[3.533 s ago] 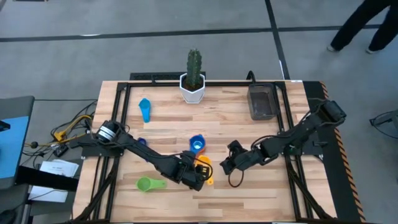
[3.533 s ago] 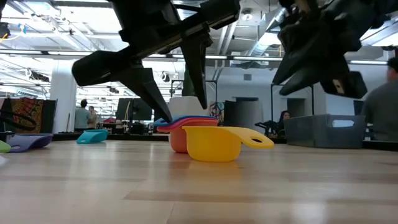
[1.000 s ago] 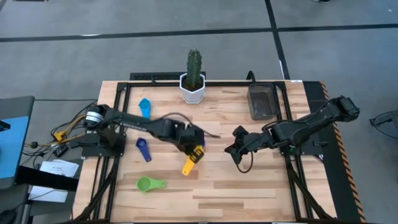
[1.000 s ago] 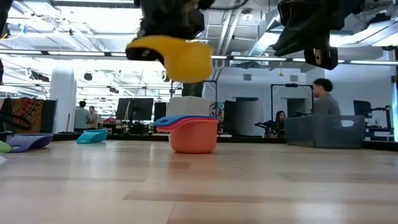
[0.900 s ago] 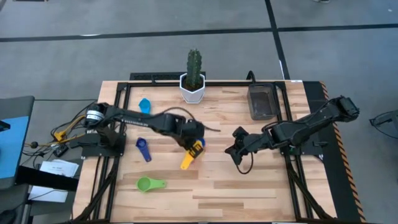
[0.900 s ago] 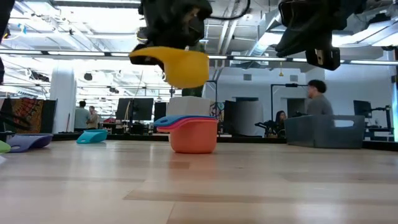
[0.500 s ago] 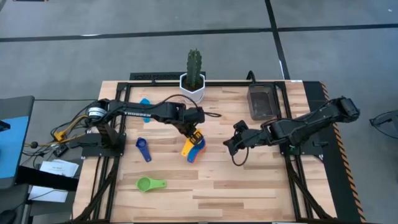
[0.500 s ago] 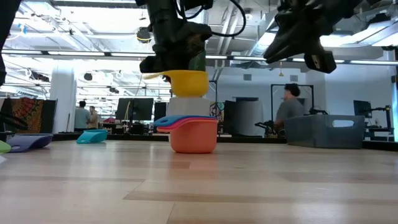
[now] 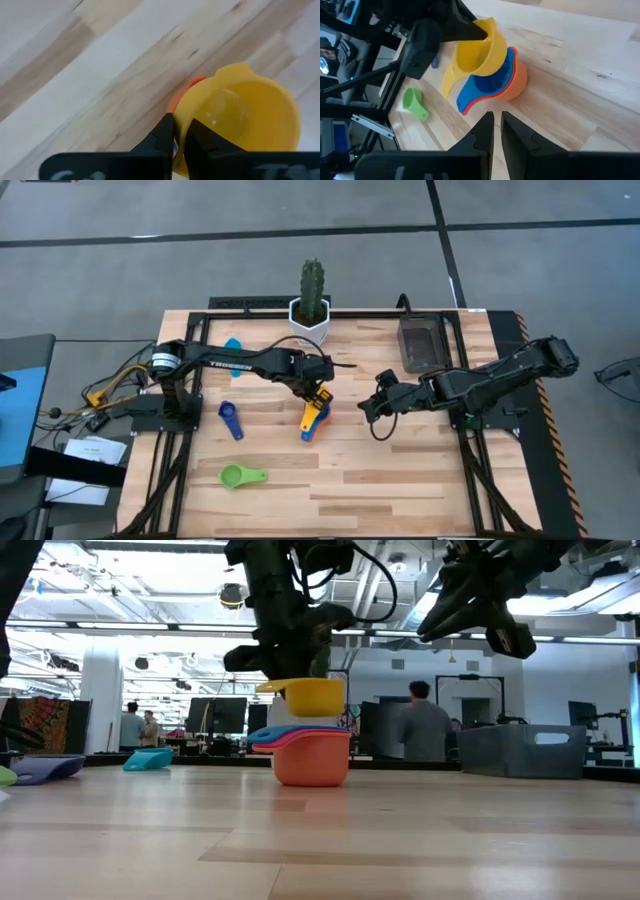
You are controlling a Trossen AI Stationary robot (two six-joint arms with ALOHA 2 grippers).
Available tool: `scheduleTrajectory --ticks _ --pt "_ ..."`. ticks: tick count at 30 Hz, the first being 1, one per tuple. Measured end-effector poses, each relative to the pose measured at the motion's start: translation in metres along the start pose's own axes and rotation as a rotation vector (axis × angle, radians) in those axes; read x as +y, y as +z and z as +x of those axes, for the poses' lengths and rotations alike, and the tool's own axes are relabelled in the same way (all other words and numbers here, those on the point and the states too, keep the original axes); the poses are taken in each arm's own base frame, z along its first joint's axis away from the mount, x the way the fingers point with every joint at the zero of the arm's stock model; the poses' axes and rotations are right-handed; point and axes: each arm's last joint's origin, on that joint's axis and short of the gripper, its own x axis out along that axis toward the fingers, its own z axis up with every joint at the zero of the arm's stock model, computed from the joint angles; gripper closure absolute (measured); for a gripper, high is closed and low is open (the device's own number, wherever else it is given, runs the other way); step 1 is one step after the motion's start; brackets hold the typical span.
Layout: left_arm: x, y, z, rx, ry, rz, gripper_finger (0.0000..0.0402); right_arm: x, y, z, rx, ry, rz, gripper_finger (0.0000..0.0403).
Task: Nest measuring cups in basket
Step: Stack the yellow measuring cup on top of the blue measuring cup
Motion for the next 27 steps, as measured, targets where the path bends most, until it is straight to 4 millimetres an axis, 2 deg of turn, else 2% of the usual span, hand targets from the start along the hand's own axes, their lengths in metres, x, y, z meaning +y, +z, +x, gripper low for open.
scheduleTrajectory --ticks 5,18,27 --pt "-0.005 -0.006 0.0 -0.008 0.01 -0.01 0.0396 -0.001 0.002 0.001 -0.005 -0.007 -0.005 0.0345" --pt "-0.012 -0.016 0.021 0.045 0.027 -0.016 0.0391 -0.002 0.0 0.0 0.021 -0.01 -0.037 0.0345" --pt "-0.014 -0.016 0.023 0.04 0.019 -0.004 0.035 -0.002 -0.001 0.0 0.031 -0.014 -0.049 0.0345"
